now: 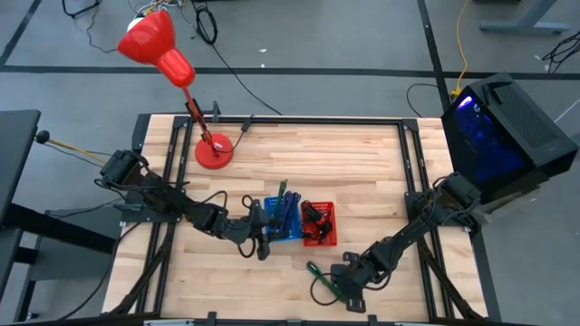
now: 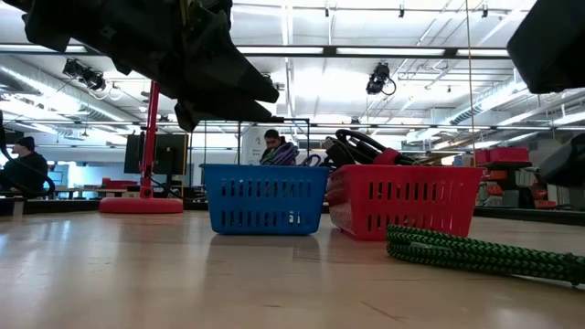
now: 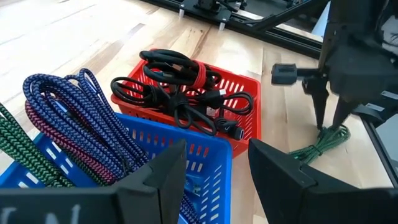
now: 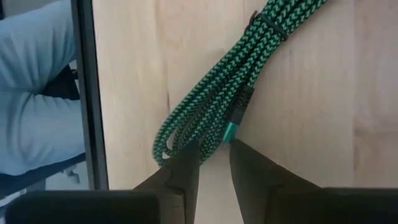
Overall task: Pick & Place USB Port
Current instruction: Put the green charger cable into the blue bin
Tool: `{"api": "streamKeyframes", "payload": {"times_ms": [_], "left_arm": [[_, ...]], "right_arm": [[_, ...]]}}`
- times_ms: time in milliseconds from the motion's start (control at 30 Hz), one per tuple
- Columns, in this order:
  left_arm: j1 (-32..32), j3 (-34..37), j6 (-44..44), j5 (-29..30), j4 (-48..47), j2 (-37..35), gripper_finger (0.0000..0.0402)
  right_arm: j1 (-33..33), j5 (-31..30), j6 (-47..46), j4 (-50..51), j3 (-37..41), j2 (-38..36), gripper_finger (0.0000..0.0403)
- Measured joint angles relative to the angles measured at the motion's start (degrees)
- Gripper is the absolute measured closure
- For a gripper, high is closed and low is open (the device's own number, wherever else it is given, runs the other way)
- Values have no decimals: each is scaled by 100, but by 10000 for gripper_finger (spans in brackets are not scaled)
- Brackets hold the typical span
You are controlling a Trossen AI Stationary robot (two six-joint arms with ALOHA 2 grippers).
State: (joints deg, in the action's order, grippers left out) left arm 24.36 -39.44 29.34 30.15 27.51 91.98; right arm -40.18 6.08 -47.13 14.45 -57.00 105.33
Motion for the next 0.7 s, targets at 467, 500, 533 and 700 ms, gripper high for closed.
{"api": "streamKeyframes", "payload": {"times_ms": [467,500,533,700], "left_arm": [[0,0,4,0,-33,0,225],[-2,0,4,0,-33,0,225],[-1,0,4,0,-33,0,225],[-2,0,11,-2,-29,0,225]], "right_arm": [[4,82,-200,-5,-21,270,336],[2,18,-229,106,-27,272,342],[4,-27,-280,216,-32,275,348],[34,-80,-290,428,-40,274,376]]}}
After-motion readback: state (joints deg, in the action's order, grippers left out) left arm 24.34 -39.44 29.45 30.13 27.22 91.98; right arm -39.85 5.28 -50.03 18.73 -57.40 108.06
